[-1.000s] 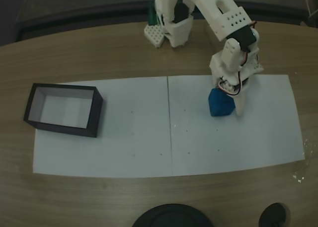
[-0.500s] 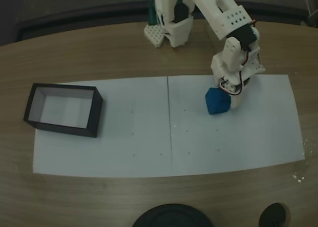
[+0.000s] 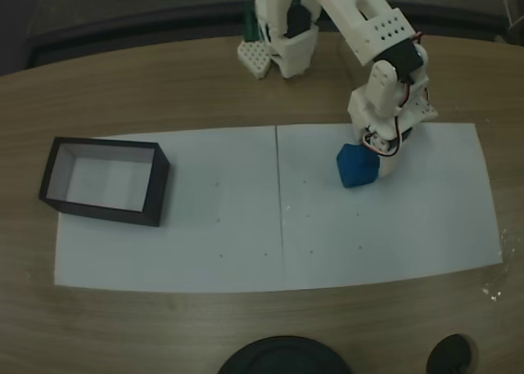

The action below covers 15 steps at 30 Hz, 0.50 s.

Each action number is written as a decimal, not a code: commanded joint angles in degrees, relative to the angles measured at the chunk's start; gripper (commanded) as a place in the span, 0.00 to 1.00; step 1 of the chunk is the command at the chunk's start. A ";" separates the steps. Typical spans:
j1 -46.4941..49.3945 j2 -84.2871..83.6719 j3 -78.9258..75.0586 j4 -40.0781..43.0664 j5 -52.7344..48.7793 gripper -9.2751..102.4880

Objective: Grab a blue square and put it in the box.

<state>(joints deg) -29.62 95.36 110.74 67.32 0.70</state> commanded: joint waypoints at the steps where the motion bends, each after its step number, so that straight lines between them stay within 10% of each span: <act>1: 0.53 1.41 -2.02 0.97 -0.09 0.17; 15: 12.92 3.69 -25.31 15.91 -4.31 0.17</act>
<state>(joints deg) -19.16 95.19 92.29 81.83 -2.90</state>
